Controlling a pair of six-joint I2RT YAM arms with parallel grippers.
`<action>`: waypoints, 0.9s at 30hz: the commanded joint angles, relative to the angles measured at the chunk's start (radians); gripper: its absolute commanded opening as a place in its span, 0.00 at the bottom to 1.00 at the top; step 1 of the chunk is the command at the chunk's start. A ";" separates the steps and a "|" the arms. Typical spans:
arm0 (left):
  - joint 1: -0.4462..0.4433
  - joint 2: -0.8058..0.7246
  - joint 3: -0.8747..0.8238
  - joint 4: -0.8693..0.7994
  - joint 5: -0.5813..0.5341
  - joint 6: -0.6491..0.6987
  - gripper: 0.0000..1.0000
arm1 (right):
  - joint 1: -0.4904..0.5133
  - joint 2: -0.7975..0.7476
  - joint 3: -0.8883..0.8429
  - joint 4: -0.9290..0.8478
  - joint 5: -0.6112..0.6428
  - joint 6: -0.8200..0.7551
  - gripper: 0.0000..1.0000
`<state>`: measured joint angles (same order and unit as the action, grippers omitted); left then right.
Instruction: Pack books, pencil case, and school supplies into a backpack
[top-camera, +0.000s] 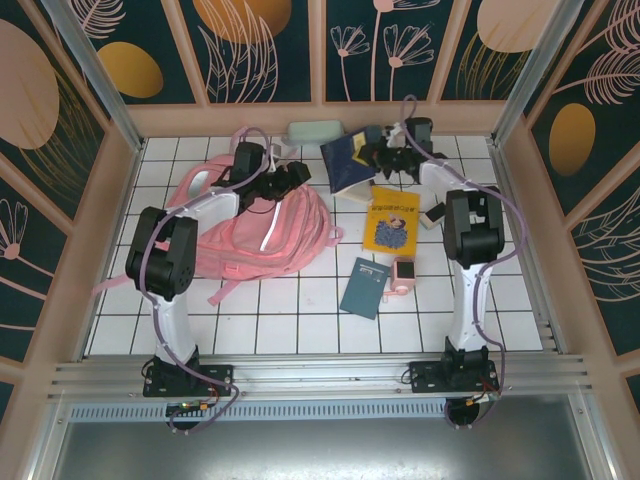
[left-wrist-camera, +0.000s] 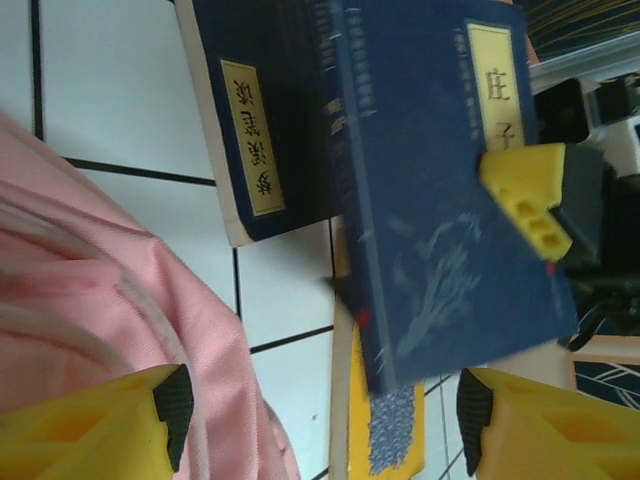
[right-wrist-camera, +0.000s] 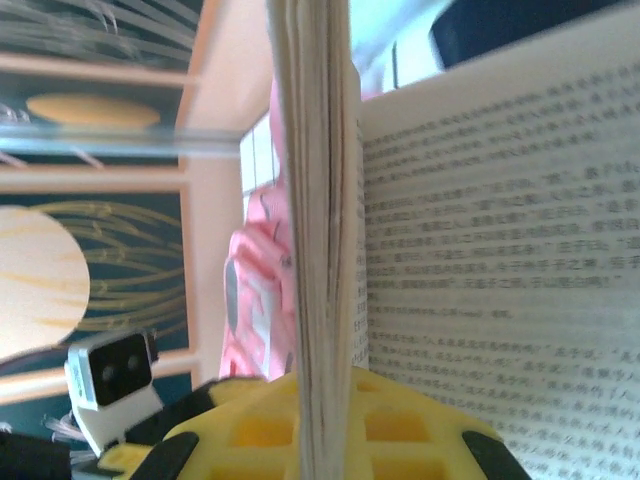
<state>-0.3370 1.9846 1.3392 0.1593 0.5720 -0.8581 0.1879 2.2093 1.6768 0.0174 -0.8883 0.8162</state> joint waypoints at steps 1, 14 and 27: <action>-0.007 0.033 0.020 0.139 0.053 -0.090 0.72 | 0.040 -0.091 -0.058 0.159 -0.055 0.078 0.00; -0.007 0.118 -0.006 0.330 0.107 -0.236 0.62 | 0.094 -0.189 -0.285 0.542 -0.148 0.350 0.00; -0.008 0.078 -0.091 0.698 0.181 -0.482 0.16 | 0.110 -0.248 -0.331 0.558 -0.139 0.374 0.00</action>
<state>-0.3378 2.0899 1.2675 0.7319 0.7120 -1.2854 0.2848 2.0460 1.3453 0.5625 -0.9966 1.2243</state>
